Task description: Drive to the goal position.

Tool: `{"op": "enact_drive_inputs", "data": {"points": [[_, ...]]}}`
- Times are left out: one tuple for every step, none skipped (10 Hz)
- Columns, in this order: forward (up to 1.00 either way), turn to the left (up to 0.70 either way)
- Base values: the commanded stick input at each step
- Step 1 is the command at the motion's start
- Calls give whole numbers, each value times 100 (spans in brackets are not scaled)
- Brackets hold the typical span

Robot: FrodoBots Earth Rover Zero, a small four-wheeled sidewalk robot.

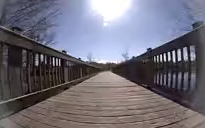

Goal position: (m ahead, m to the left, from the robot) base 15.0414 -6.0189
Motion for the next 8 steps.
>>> {"op": "enact_drive_inputs", "data": {"points": [[85, 0], [85, 0], [85, 0], [85, 0], [85, 0], [85, 0], [85, 0], [85, 0]]}}
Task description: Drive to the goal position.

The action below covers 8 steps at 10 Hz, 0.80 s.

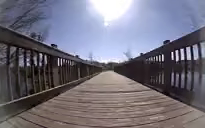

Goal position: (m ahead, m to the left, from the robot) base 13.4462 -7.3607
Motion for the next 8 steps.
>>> {"op": "enact_drive_inputs", "data": {"points": [[70, 0], [70, 0], [70, 0], [70, 0], [70, 0], [70, 0], [70, -15], [70, -35]]}}
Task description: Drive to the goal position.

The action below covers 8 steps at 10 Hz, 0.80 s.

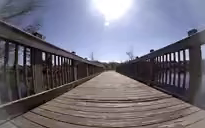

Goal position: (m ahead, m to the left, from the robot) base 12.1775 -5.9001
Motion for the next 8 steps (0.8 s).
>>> {"op": "enact_drive_inputs", "data": {"points": [[70, -35], [70, -7], [70, 0], [70, 0], [70, 0], [70, 0], [70, 0], [70, 0]]}}
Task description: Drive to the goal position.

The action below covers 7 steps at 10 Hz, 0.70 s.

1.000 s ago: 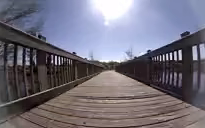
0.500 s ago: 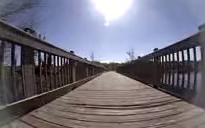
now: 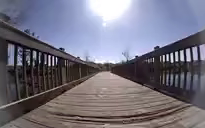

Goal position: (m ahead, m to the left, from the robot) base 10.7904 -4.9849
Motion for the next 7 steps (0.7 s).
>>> {"op": "enact_drive_inputs", "data": {"points": [[70, 0], [70, 0], [70, 0], [70, 0], [70, -4], [70, -10], [70, -16]]}}
